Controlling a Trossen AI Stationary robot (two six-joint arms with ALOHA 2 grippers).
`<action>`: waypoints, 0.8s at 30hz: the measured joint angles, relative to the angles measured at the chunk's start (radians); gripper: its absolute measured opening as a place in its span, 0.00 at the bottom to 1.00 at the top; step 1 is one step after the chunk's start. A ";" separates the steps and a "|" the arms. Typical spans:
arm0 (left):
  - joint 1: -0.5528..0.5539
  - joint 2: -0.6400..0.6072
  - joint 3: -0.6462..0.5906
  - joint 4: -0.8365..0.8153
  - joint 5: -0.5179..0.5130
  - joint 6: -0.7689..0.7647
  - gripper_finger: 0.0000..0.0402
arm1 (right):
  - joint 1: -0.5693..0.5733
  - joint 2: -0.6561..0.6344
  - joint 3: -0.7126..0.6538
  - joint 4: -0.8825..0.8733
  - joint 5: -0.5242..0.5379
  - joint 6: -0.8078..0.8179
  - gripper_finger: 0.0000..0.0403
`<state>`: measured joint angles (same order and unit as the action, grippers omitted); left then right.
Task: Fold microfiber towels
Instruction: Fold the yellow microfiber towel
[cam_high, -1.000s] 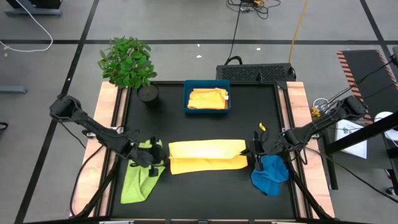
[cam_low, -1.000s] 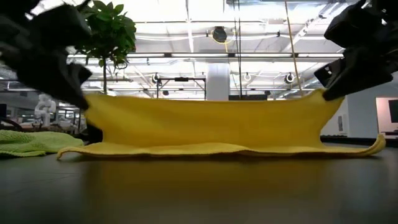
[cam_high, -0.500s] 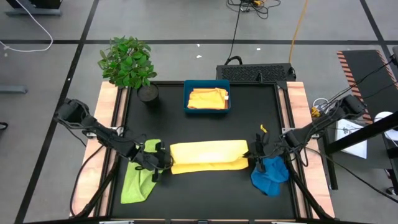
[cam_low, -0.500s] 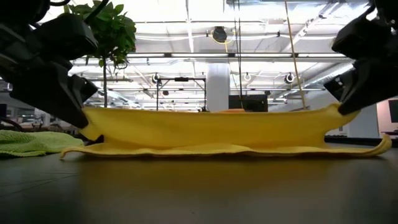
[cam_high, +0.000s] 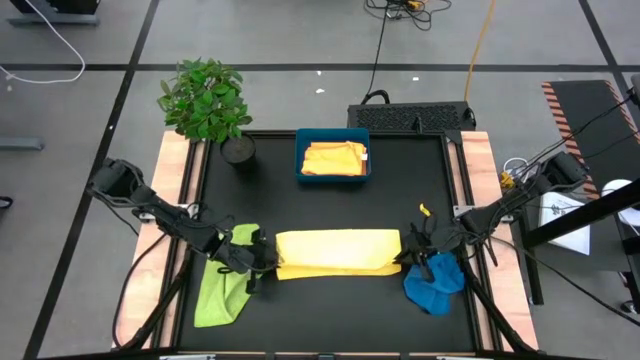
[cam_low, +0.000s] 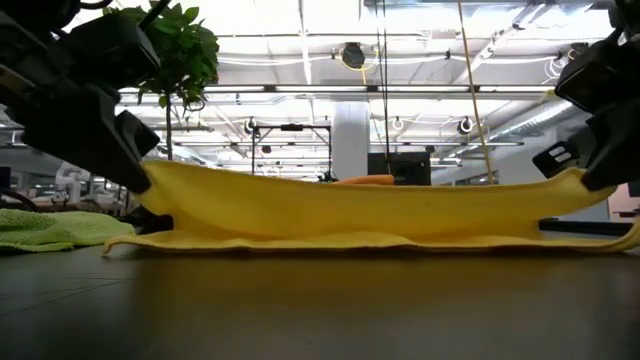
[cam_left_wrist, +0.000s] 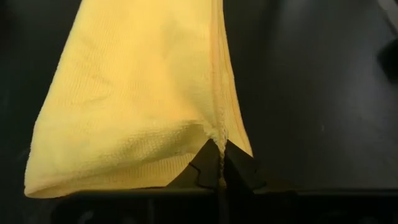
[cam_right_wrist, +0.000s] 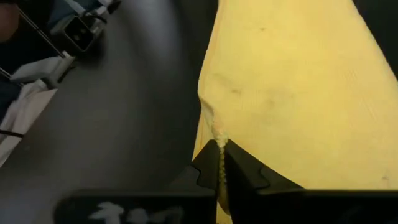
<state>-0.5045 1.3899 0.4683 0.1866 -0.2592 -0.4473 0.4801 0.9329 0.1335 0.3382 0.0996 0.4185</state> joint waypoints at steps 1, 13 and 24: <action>0.000 0.000 0.000 0.007 0.000 0.000 0.05 | 0.000 0.000 -0.002 0.005 -0.002 0.004 0.03; 0.000 0.000 0.000 0.031 -0.002 -0.027 0.26 | 0.000 0.000 -0.004 0.002 -0.075 0.015 0.26; 0.037 -0.044 0.020 0.020 -0.073 0.079 0.29 | -0.030 -0.009 -0.004 0.011 0.065 -0.049 0.42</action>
<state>-0.4675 1.3461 0.4884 0.2070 -0.3319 -0.3687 0.4503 0.9241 0.1299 0.3488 0.1647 0.3697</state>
